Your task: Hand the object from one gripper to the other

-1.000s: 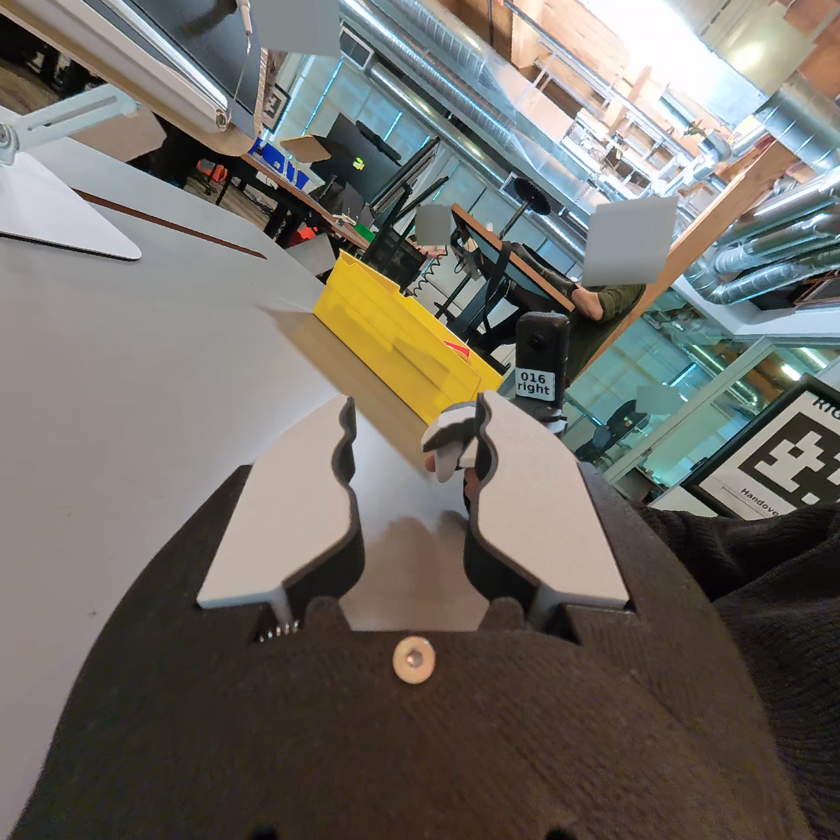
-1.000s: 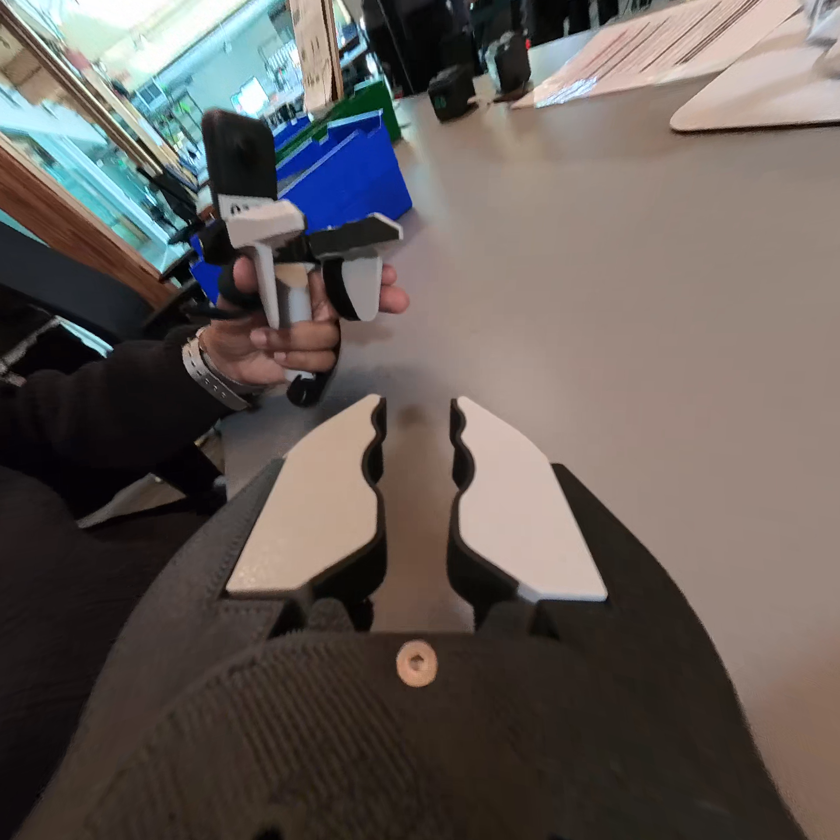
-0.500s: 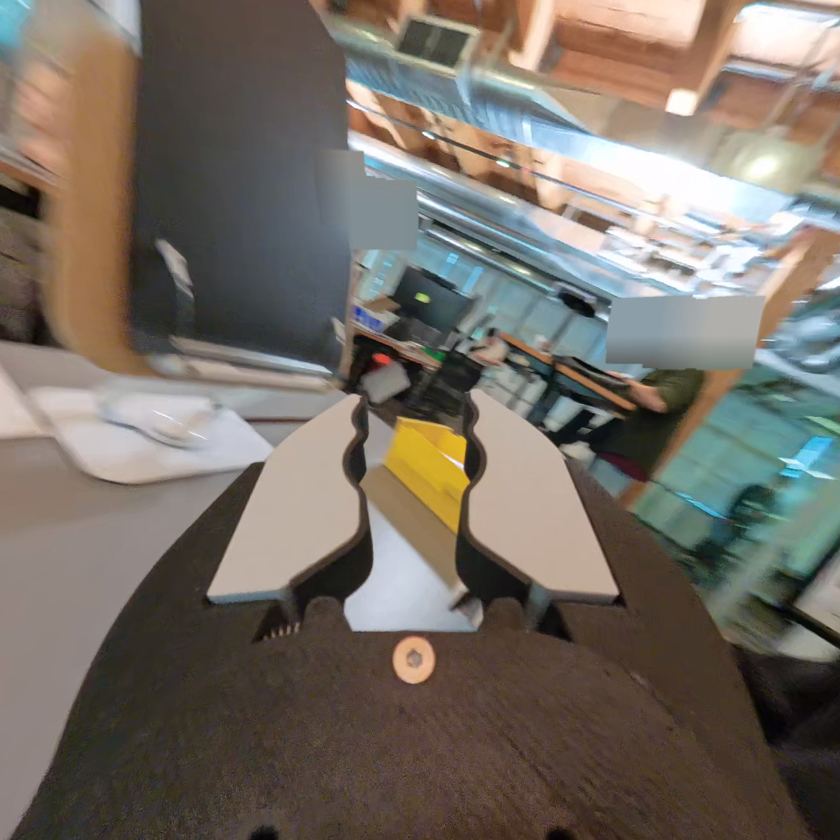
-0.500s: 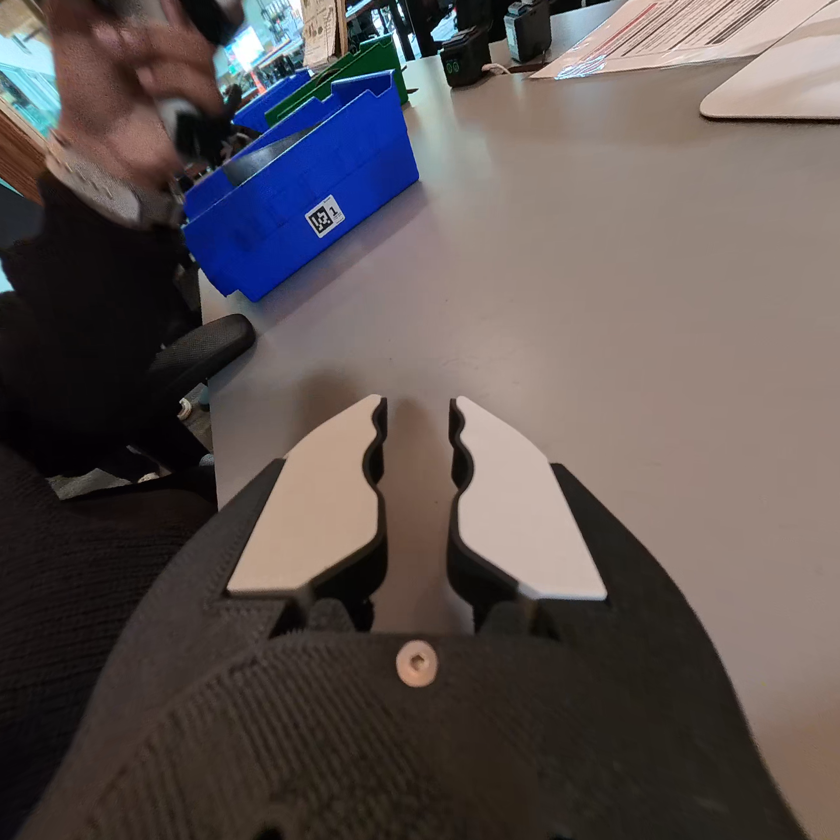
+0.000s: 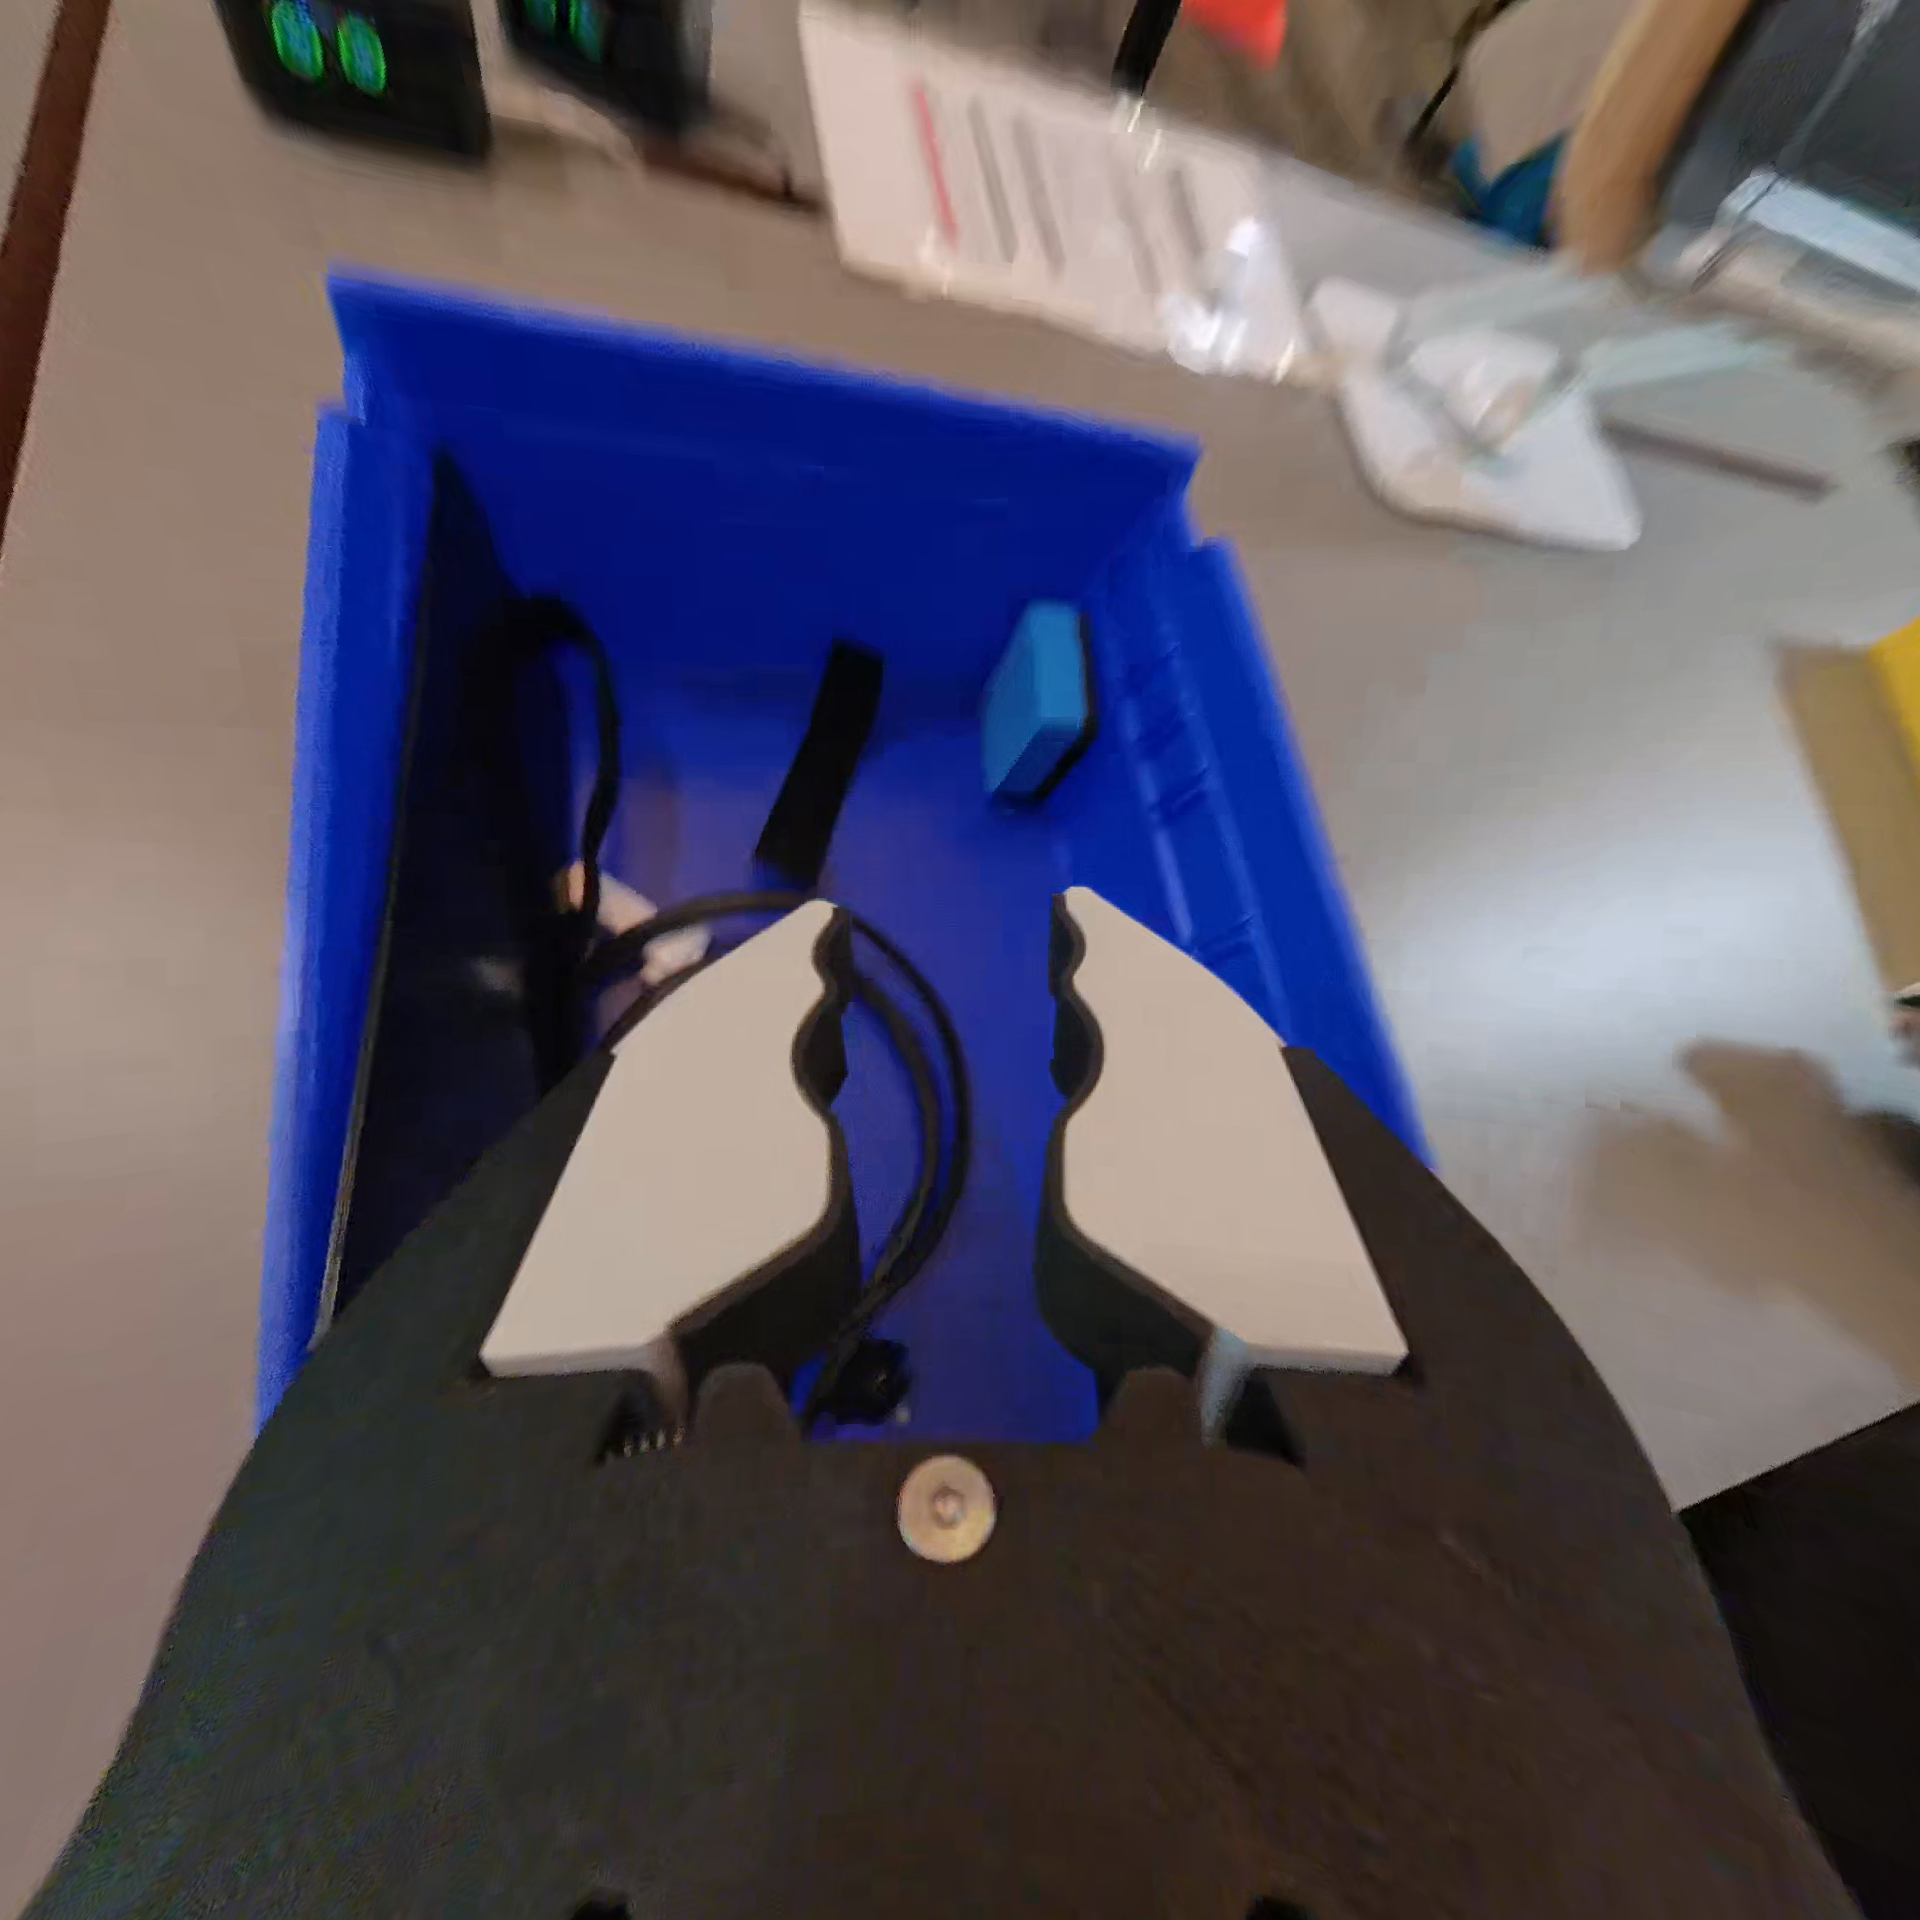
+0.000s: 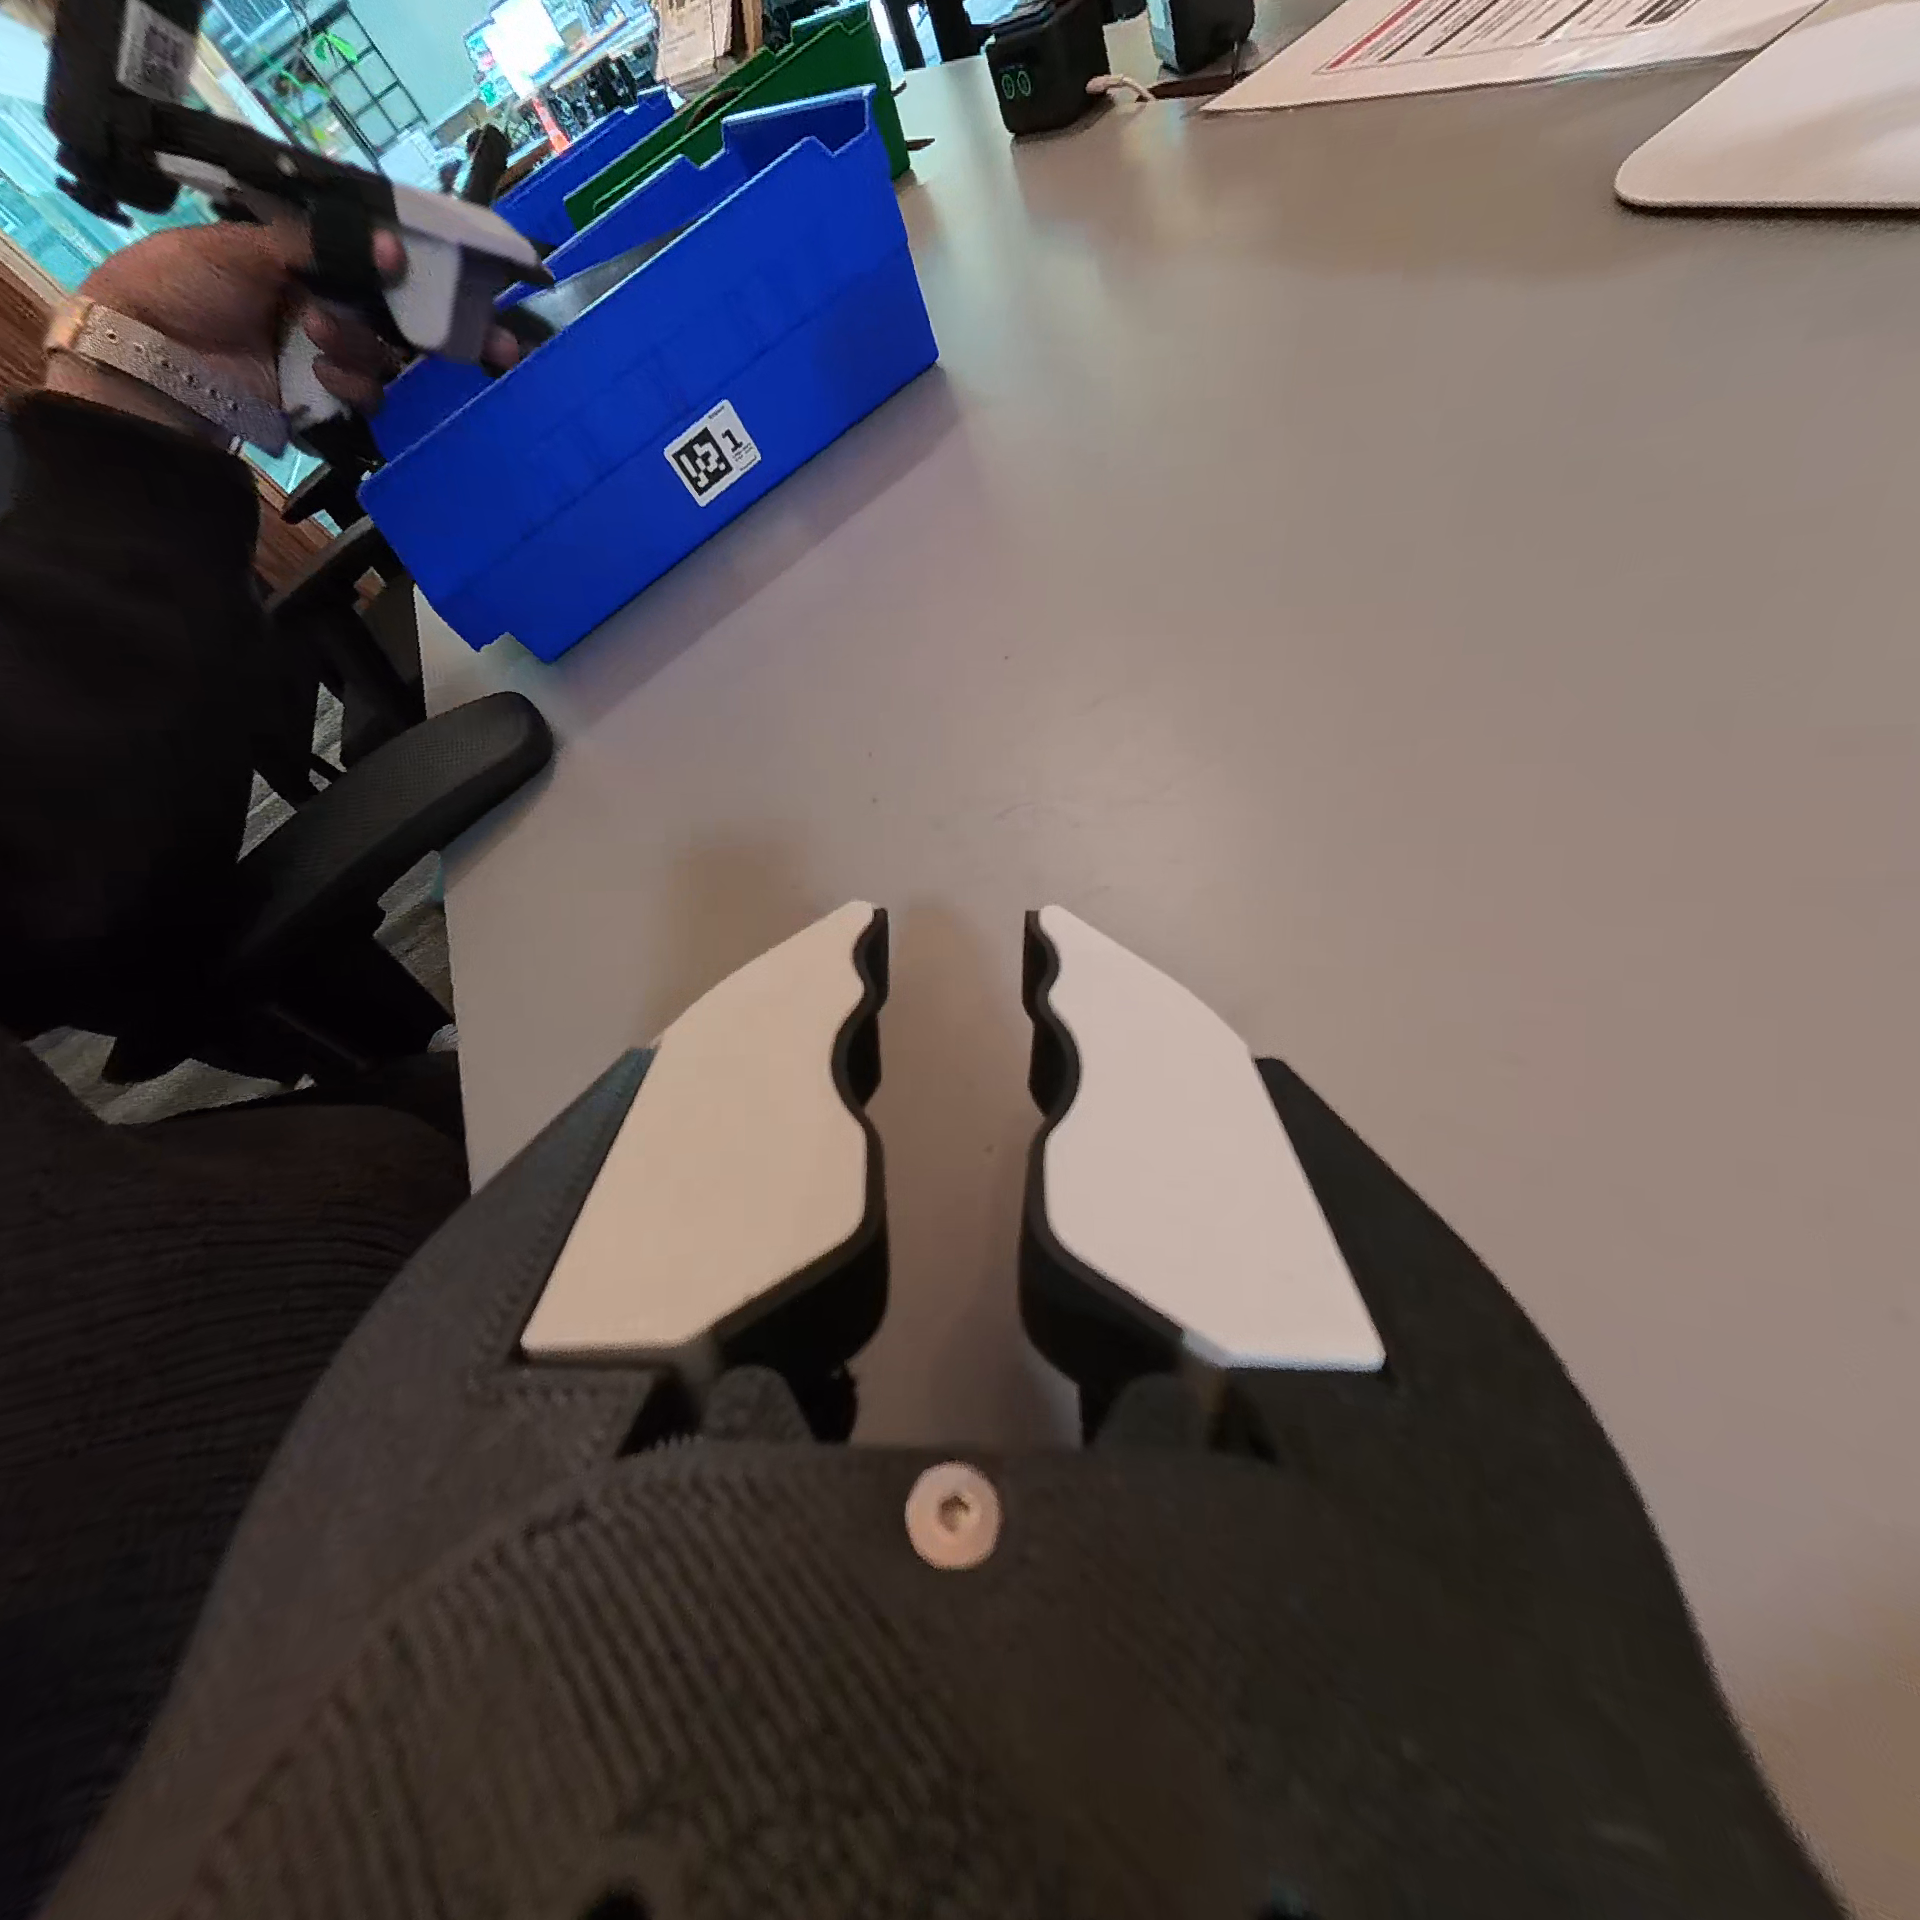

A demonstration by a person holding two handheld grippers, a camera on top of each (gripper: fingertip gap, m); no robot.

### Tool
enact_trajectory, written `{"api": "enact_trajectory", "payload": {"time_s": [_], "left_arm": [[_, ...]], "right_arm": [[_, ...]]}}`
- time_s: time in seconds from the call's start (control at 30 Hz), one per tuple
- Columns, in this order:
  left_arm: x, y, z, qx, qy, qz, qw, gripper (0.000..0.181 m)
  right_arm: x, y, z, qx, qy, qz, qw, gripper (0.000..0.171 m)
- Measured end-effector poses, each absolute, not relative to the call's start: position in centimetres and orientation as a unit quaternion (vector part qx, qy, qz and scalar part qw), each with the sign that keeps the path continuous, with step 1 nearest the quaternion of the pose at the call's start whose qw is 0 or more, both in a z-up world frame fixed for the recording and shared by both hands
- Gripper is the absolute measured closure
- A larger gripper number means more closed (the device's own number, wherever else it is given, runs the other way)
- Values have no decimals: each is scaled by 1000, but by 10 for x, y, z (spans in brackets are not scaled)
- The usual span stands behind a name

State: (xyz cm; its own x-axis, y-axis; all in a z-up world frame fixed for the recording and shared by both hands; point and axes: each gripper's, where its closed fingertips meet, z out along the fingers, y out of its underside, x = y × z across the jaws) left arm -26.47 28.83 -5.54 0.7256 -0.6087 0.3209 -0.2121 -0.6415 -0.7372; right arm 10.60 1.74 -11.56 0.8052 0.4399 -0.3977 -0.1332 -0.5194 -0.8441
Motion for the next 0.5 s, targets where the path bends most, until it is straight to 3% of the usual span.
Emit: {"api": "enact_trajectory", "payload": {"time_s": [0.27,0.5], "left_arm": [[-255,261,-143,-908,341,-184,161,140],[-249,266,-168,-907,378,-117,144,138]], "right_arm": [[112,20,-115,-816,-70,313,481,147],[108,17,-115,-818,-83,309,479,147]]}}
